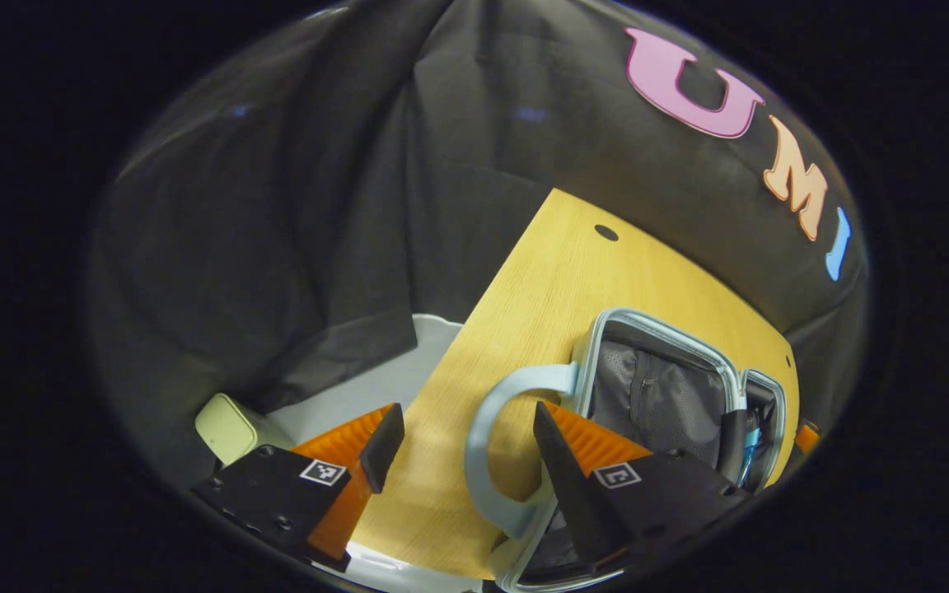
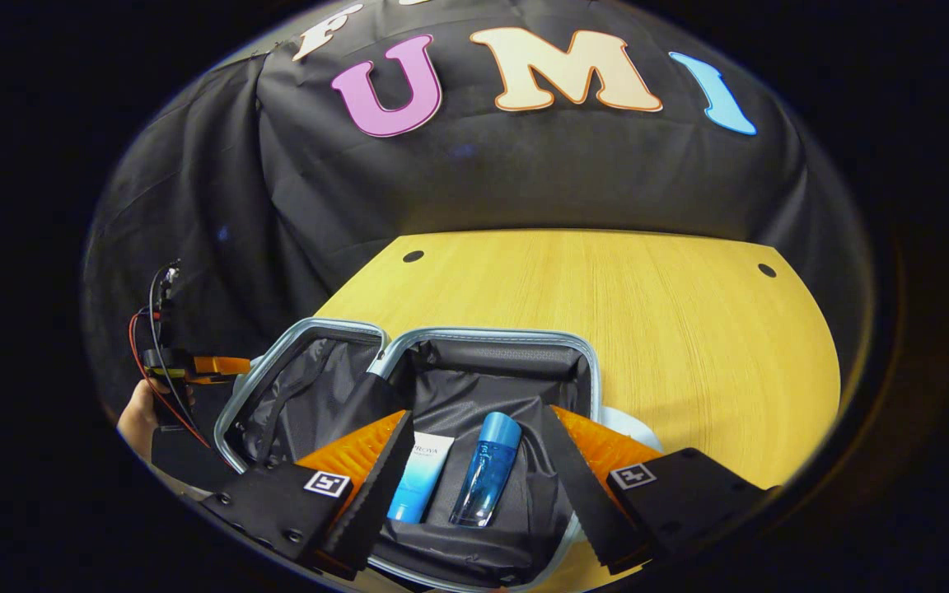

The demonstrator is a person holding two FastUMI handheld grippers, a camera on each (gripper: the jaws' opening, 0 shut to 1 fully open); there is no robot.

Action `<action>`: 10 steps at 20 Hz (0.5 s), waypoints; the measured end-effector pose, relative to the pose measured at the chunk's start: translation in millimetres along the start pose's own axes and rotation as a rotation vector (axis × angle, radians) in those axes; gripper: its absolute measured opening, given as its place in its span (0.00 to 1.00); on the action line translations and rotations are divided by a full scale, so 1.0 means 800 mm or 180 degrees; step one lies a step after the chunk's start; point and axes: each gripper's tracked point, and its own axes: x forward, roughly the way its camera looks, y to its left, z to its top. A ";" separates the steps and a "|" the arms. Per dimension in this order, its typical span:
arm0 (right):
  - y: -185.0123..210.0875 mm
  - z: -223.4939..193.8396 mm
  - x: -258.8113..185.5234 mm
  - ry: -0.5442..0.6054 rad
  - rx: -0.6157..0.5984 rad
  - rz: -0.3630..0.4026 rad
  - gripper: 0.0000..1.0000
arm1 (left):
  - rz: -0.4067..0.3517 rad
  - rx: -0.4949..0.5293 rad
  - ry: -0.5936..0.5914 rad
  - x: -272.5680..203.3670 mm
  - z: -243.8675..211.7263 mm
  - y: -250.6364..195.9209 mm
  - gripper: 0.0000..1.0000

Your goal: First open the suitcase, pack the skin care products into it, and then close the suitcase.

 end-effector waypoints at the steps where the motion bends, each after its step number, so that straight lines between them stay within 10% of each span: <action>1: -0.001 0.002 -0.001 -0.0021 0.0009 -0.0015 0.98 | -0.0046 -0.0020 0.0073 0.005 -0.008 -0.002 0.88; 3: -0.003 0.005 -0.004 -0.0058 0.0042 -0.0032 0.98 | -0.0038 -0.0005 0.0185 0.017 -0.019 0.002 0.72; 7: -0.010 0.012 -0.014 -0.0129 0.0006 -0.0055 0.98 | 0.0007 -0.0077 0.0218 0.017 -0.024 0.002 0.10; 10: -0.018 0.029 -0.022 -0.0287 0.0025 -0.0081 0.98 | -0.0040 0.0010 0.0091 0.005 -0.013 -0.012 0.04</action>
